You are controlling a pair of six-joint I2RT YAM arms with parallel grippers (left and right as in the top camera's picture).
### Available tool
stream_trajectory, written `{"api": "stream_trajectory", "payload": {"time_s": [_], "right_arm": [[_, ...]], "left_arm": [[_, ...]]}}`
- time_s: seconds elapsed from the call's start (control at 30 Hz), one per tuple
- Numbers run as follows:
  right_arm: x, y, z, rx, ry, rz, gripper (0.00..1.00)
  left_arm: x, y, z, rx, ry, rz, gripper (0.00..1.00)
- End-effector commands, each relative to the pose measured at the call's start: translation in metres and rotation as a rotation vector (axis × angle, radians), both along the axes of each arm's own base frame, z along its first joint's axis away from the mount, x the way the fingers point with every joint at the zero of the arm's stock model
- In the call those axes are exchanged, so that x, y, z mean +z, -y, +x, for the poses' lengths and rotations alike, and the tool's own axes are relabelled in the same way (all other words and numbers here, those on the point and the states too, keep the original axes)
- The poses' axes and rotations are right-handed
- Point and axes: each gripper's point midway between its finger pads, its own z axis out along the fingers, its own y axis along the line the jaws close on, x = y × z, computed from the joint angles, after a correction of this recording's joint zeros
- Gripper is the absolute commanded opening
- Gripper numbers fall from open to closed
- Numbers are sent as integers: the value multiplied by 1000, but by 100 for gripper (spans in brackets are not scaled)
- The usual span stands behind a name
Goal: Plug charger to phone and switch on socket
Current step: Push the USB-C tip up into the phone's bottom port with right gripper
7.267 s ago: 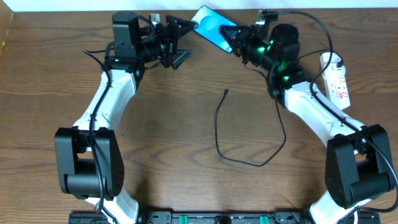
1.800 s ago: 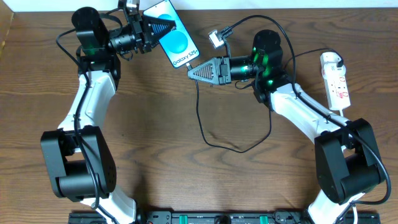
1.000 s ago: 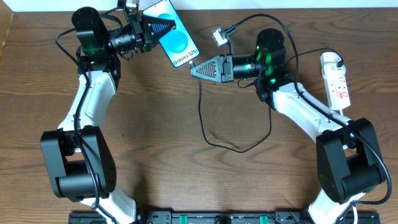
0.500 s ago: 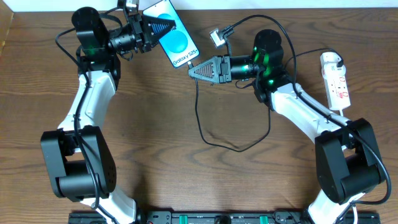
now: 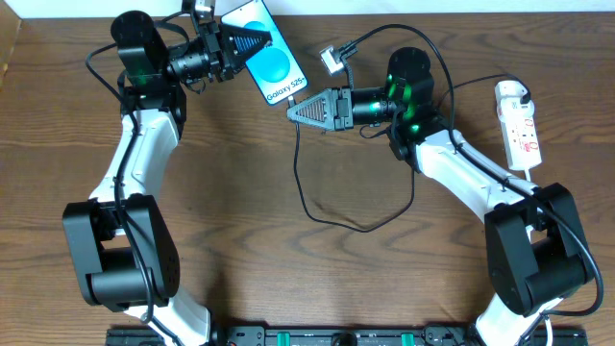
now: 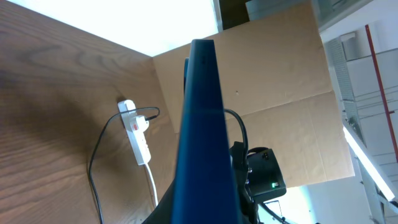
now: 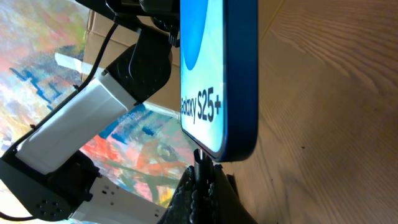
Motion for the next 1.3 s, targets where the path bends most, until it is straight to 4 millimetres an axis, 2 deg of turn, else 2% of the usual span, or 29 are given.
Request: {"api": "stream_trajectory", "payload": {"time_s": [0.0,0.07,0.33,0.67,0.93,1.27], "right_arm": [[12,0,4,-36,28,13,1],[12,6,9,-51,28,12,1],[12,9,11,-58,28,12,1],[13,26,14,-31,31,15,1],[13,22,-1,43,51,19,1],[13,25,1,40,108,24,1]], "left_arm": [[13,9,-11,-62,52,8,7],[13,10,-17,-94,53,9,7],[12,14,-35,-202,95,20,7],[12,14,-35,-202,96,20,7],[12,13,-35,-200,96,21,7],[12,14,-35,-202,92,20,7]]}}
